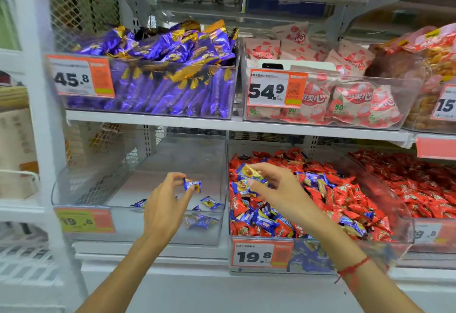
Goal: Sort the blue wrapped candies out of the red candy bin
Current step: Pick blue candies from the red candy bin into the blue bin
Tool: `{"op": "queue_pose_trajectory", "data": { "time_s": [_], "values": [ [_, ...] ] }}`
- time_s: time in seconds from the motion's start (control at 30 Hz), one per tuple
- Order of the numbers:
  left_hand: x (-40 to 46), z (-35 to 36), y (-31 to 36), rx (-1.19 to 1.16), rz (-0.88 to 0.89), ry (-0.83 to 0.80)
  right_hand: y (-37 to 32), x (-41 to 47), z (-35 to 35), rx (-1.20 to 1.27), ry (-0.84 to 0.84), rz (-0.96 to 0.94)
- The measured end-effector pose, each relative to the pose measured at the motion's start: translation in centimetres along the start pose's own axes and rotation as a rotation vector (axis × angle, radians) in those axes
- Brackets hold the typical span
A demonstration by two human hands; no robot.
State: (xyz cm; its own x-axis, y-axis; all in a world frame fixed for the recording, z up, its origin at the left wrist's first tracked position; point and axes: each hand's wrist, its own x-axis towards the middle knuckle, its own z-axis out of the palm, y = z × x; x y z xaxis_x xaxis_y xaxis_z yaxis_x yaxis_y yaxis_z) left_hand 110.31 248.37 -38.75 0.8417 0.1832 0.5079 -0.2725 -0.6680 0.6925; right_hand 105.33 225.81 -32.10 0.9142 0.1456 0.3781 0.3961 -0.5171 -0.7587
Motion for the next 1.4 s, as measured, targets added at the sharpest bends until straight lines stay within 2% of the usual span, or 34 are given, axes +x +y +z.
{"op": "queue_pose_trajectory", "data": {
  "time_s": [0.23, 0.37, 0.43, 0.53, 0.63, 0.73, 0.87, 1.03, 1.17, 1.23, 1.4],
  "values": [
    [0.0, -0.4, -2.2, 0.321, 0.110, -0.044, -2.3, 5.3, 5.8, -0.323, 0.023, -0.243],
    [-1.6, -0.4, -2.8, 0.354, 0.358, 0.115, -1.4, 6.8, 6.3, -0.521, -0.134, -0.211],
    [-2.3, 0.2, -3.1, 0.364, 0.486, 0.162, -1.2, 6.0, 4.8, -0.518, -0.091, -0.206],
    [-3.1, 1.2, -3.5, 0.379, 0.589, 0.074, -0.4, 3.1, 0.9, -0.474, -0.012, -0.162],
    [-3.5, 1.2, -3.5, 0.364, 0.560, 0.028, 0.7, -0.1, -2.7, -0.523, -0.170, -0.035],
    [-3.8, 1.0, -3.1, 0.377, 0.510, -0.001, 1.6, -1.8, -2.6, -0.545, -0.277, 0.027],
    [-3.9, 0.9, -2.5, 0.363, 0.439, -0.060, 2.1, -2.0, 0.1, -0.581, -0.256, -0.068],
    [-3.7, 0.4, -2.0, 0.303, 0.400, -0.122, 1.8, -1.7, 1.5, -0.795, -0.273, -0.037],
    [-3.8, 0.0, -0.9, 0.260, 0.340, -0.160, 1.9, -1.5, 1.3, -0.701, -0.203, -0.004],
    [-3.9, 0.1, 0.2, 0.215, 0.310, -0.123, 2.1, -1.8, 1.0, -0.671, -0.148, -0.004],
    [-3.5, 0.3, 3.8, 0.062, 0.346, -0.066, 1.9, -2.7, 1.7, -0.689, -0.095, -0.133]
  ]
}}
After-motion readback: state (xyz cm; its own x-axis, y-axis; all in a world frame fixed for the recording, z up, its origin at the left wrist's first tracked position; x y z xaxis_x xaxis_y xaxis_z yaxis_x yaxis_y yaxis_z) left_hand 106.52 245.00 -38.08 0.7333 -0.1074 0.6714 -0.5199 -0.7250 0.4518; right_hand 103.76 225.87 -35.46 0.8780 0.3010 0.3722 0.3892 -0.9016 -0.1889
